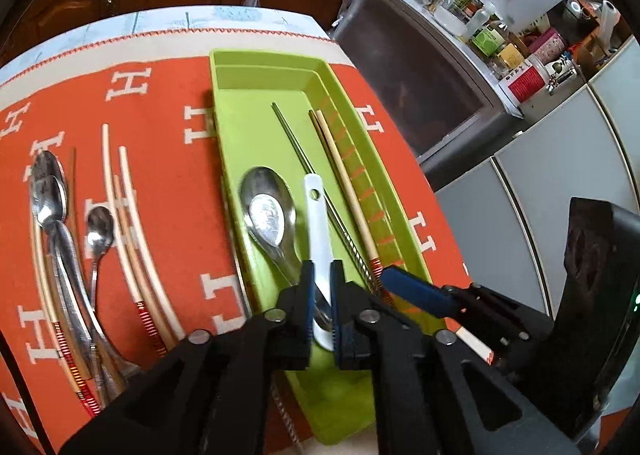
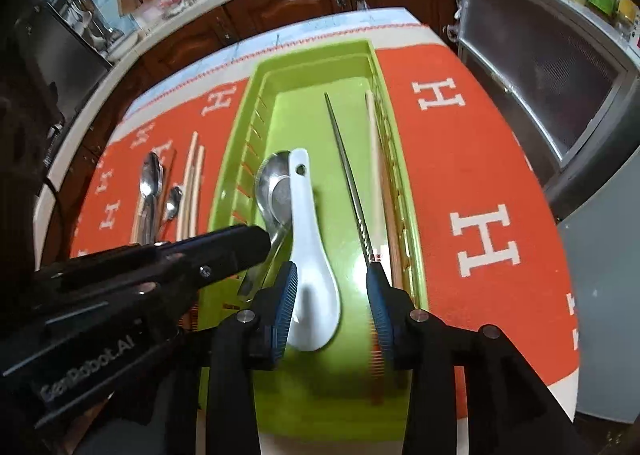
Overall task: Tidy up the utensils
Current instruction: 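Carry both chopsticks into the green tray and open both tools, then move both open tools back from the tray to the utensil pile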
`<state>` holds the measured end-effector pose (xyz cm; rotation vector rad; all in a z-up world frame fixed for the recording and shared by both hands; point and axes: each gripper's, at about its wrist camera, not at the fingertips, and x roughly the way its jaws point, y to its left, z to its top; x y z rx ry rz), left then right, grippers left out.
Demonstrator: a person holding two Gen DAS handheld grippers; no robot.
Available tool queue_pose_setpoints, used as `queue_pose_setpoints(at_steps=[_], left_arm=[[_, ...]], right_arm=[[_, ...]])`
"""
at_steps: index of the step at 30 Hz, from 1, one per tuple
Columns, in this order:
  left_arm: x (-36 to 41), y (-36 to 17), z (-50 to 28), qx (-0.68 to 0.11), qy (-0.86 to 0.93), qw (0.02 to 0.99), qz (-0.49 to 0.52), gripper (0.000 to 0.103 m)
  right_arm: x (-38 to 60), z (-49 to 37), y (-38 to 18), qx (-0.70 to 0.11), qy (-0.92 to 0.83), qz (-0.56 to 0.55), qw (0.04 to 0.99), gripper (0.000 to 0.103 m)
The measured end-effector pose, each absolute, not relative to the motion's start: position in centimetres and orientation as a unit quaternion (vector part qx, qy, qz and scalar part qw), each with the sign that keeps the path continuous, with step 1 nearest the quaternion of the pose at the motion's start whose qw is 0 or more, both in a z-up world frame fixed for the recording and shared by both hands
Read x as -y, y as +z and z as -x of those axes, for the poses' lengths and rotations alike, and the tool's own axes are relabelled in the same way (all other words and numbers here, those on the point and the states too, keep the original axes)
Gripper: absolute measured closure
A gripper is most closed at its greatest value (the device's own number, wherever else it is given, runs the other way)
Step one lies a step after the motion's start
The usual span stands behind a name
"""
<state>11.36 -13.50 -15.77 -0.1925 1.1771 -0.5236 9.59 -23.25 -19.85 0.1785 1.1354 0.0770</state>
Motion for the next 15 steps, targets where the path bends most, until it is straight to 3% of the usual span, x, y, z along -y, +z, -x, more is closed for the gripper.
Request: queue_pose_setpoints(at_steps=[5,9,11,15], left_arm=[[11.0,-13.9,-10.9,-0.525,-0.228,0.815,0.090,0.075],[8.6,-12.7,-10.7,-0.512,-0.190,0.835,0.067,0.069],[7.3,-12.3,-10.5,-0.508,-0.169,0.843,0.058,0.061],[4.8,-11.9,-9.8,-0.500,-0.137,0.854,0.043,0.061]], right_arm=[[22.7,-8.9,-17.2,-0.512,0.049,-0.102,0.852,0.067],[22.1,-8.0,-15.4,-0.491,0.069,-0.116,0.861,0.067],[21.5,-7.5,-14.5,-0.483,0.079,-0.119,0.864,0.067],[19.3,-5.6,-12.9,-0.459,0.115,-0.109,0.874,0.067]])
